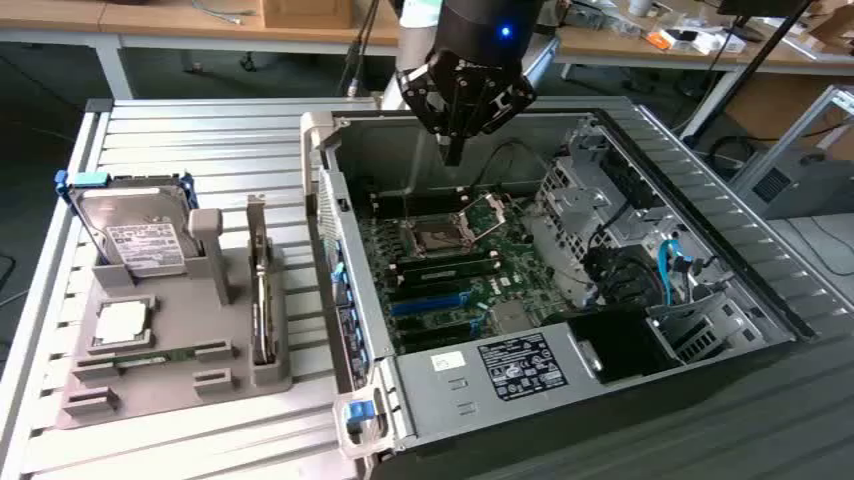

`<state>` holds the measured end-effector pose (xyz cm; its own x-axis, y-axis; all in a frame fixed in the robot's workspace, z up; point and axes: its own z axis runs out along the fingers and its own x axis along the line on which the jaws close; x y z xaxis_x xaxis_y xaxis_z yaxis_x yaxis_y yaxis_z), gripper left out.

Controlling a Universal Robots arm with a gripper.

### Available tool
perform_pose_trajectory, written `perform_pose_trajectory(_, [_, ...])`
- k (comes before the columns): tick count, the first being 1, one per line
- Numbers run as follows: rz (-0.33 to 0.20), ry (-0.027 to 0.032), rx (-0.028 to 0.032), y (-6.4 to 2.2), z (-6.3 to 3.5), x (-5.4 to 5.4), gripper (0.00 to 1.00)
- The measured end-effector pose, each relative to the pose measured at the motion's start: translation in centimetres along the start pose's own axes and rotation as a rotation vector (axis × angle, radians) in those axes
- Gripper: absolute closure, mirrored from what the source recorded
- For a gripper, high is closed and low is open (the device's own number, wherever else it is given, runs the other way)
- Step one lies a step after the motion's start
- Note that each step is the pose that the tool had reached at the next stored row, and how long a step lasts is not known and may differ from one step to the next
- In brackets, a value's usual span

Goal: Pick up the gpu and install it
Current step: 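Reach for the gpu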

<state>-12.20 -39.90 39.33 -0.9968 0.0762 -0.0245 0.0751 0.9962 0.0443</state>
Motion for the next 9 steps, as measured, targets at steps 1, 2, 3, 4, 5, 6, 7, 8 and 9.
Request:
perform_pose_trajectory(1, [0.0, 0.0, 0.0, 0.0, 0.0, 0.02, 0.9])
perform_pose_trajectory(2, [0.0, 0.0, 0.0, 0.0, 0.0, 0.06, 0.9])
perform_pose_trajectory(3, [0.0, 0.0, 0.0, -0.01, 0.0, 0.1, 0.9])
perform_pose_trajectory(4, [0.0, 0.0, 0.0, -0.01, -0.01, 0.14, 0.9])
perform_pose_trajectory(5, [0.0, -0.0001, -0.0001, -0.02, 0.0, 0.21, 0.9])
perform_pose_trajectory(6, [0.0, 0.0, 0.0, -0.02, -0.01, 0.28, 0.9])
perform_pose_trajectory(7, [0.0, 0.0, 0.0, -0.02, -0.01, 0.35, 0.9])
perform_pose_trajectory(8, [0.0, 0.0, -0.0001, -0.03, -0.01, 0.43, 0.9])
perform_pose_trajectory(9, [0.0, 0.0, 0.0, -0.04, -0.01, 0.5, 0.9])
